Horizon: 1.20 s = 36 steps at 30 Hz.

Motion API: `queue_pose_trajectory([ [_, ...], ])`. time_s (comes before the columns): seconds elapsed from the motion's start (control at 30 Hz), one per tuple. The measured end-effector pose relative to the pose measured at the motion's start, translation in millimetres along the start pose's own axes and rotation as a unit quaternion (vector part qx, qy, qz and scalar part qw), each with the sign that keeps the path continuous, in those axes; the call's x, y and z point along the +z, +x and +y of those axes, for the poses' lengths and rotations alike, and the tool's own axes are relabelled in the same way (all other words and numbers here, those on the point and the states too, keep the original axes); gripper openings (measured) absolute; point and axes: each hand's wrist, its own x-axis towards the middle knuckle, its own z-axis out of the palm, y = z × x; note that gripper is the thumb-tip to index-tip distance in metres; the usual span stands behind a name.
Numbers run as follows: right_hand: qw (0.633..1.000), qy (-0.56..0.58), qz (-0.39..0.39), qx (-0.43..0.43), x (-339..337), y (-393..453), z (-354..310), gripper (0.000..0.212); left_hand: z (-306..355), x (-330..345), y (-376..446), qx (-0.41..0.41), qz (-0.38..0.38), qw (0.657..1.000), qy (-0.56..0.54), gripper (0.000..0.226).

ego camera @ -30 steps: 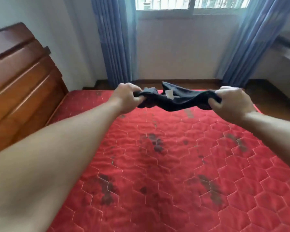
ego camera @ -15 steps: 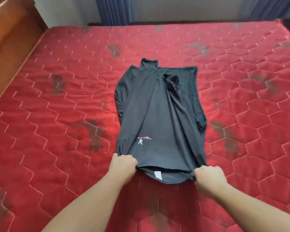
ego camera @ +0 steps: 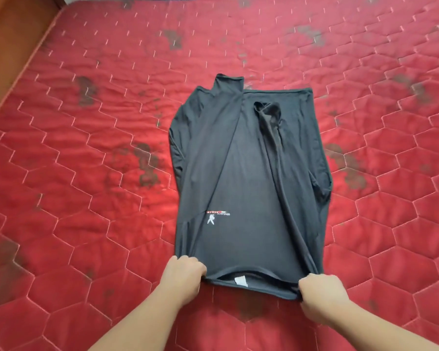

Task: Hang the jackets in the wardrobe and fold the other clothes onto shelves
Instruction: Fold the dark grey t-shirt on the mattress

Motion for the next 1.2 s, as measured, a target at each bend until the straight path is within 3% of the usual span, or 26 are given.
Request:
queue_pose_trajectory([
  [0.13, 0.99, 0.05, -0.131, -0.031, 3.7, -10.7, -7.8, 0.036, -1.4, 11.2, -10.7, 0.066, -0.081, 0.994, -0.043, 0.029],
  [0.2, 0.966, 0.141, -0.211, -0.056, -12.1, -2.2, -3.5, 0.041, 2.0, 0.4, -5.8, 0.085, -0.077, 0.993, -0.037, 0.037],
  [0.27, 0.964, 0.234, -0.117, -0.038, -24.0, 20.3, 7.3, 0.042, 7.6, -16.2, 7.9, 0.084, -0.021, 0.995, -0.046, 0.033],
  [0.37, 0.936, 0.323, 0.12, 0.065, -32.2, 52.2, 32.6, 0.027, 31.1, -47.8, 32.7, 0.067, 0.041, 0.986, -0.146, 0.023],
  [0.5, 0.898, 0.358, 0.221, 0.128, -37.2, 84.6, 78.9, 0.012, 86.2, -80.1, 68.3, 0.024, 0.033, 0.935, -0.352, 0.017],
  [0.57, 0.88, 0.38, 0.252, 0.136, -37.0, 104.8, 106.7, 0.035, 113.5, -85.8, 90.9, 0.002, 0.019, 0.905, -0.424, 0.02],
  [0.63, 0.876, 0.405, 0.234, 0.117, -37.3, 124.8, 130.3, 0.06, 139.0, -86.3, 111.3, -0.014, 0.005, 0.88, -0.474, 0.033],
  [0.67, 0.88, 0.408, 0.219, 0.1, -38.8, 133.8, 140.5, 0.063, 150.3, -86.3, 119.5, -0.027, 0.006, 0.868, -0.496, 0.041],
  [0.73, 0.896, 0.396, 0.191, 0.054, -41.0, 144.5, 160.9, 0.044, 169.9, -85.4, 132.6, -0.08, 0.027, 0.838, -0.54, 0.056],
  [0.8, 0.911, 0.386, 0.144, -0.013, -40.5, 147.6, 182.6, 0.014, 184.2, -87.5, 139.9, -0.153, 0.069, 0.78, -0.602, 0.061],
  [0.83, 0.912, 0.393, 0.108, -0.047, -39.1, 147.7, 195.5, 0.008, 189.5, -88.9, 142.1, -0.184, 0.092, 0.75, -0.628, 0.059],
  [0.9, 0.906, 0.414, 0.032, -0.085, -39.7, 144.3, 222.6, 0.015, 196.6, -92.7, 146.6, -0.217, 0.129, 0.722, -0.644, 0.058],
  [0.97, 0.92, 0.382, -0.028, -0.088, -43.4, 141.4, 243.9, 0.021, 201.8, -95.7, 151.8, -0.231, 0.142, 0.722, -0.636, 0.057],
  [1.07, 0.972, 0.184, -0.12, -0.078, -57.4, 144.4, 253.8, 0.023, 207.0, -102.8, 160.8, -0.242, 0.108, 0.742, -0.616, 0.049],
  [1.13, 0.976, 0.08, -0.191, -0.063, -69.1, 150.1, 248.9, 0.021, 208.7, -106.2, 167.3, -0.237, 0.068, 0.766, -0.594, 0.03],
  [1.2, 0.986, 0.088, -0.131, -0.054, -82.2, 157.4, 239.9, 0.02, 208.1, -108.1, 171.2, -0.205, 0.03, 0.8, -0.562, 0.009],
])
